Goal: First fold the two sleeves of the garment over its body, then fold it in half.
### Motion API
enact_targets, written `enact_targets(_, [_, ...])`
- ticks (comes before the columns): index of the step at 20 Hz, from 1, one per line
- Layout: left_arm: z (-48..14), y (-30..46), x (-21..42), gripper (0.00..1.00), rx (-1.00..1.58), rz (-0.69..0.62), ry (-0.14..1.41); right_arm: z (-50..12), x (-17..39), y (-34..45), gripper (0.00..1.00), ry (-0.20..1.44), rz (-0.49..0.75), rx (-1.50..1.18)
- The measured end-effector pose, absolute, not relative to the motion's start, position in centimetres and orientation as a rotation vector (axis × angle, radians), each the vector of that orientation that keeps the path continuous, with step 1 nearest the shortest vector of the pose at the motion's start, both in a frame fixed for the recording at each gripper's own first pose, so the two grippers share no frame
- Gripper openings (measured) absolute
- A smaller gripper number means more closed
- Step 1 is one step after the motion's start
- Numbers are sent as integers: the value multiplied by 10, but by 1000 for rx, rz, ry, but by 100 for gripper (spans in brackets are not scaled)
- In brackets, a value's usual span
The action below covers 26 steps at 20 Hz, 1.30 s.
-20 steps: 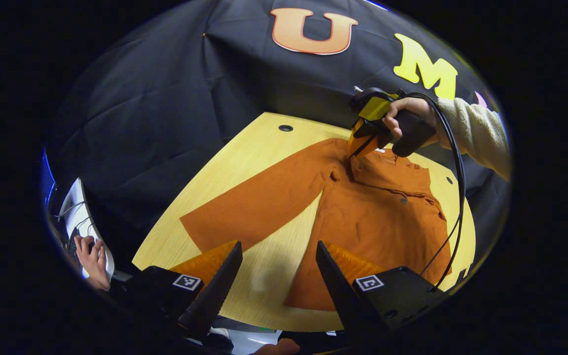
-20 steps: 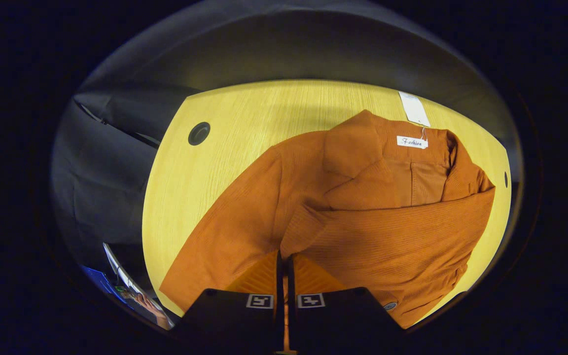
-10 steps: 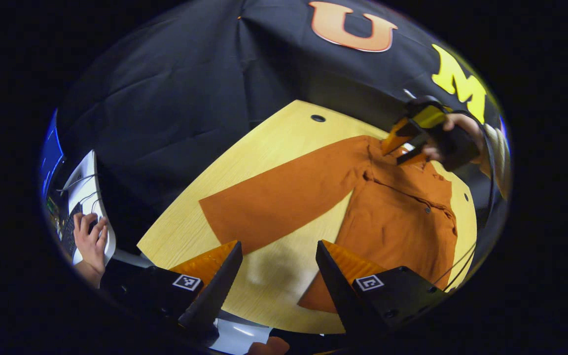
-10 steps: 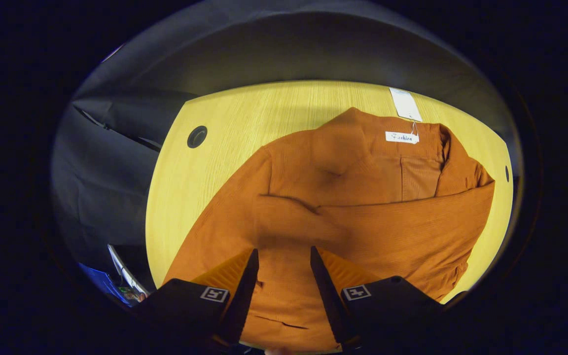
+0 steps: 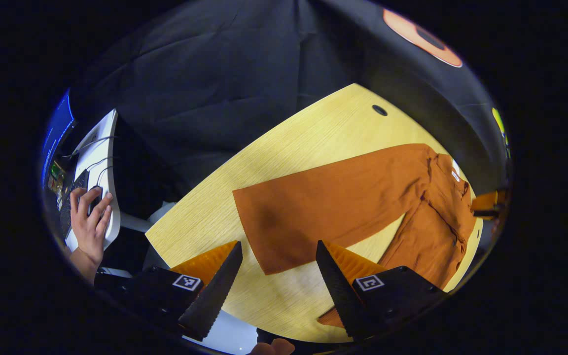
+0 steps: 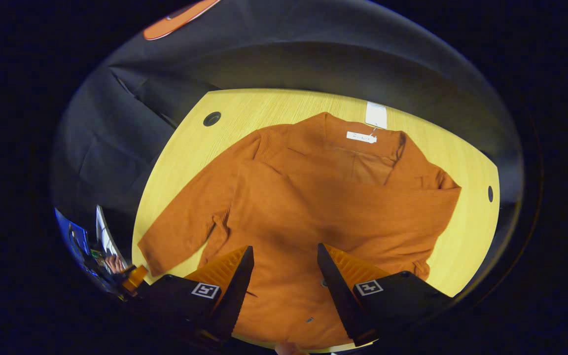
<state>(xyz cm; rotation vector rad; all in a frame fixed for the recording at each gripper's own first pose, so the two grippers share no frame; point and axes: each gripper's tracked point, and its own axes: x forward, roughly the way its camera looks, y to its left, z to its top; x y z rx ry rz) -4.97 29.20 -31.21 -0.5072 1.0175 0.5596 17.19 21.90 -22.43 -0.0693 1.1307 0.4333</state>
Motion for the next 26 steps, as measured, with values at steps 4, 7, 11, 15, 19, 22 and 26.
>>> enact_targets(4, [-328,299,-42,98,-650,628,1090,-219,121,175,84,1133,448,-92])
enact_targets(7, [-335,309,-44,98,-676,662,1149,-216,88,150,84,1120,462,-83])
enact_targets(11, [-349,311,-54,97,-752,712,1243,-209,48,123,84,1130,466,-19])
enact_targets(15, [-354,310,-50,96,-751,692,1269,-204,31,107,84,1119,459,69])
enact_targets(19, [-354,306,-44,90,-741,687,1319,-215,14,93,84,1129,442,90])
enact_targets(22, [-354,304,-38,70,-733,656,1343,-228,5,78,84,1129,420,87])
enact_targets(26, [-355,294,-25,29,-751,610,1349,-241,-8,57,84,1156,381,144])
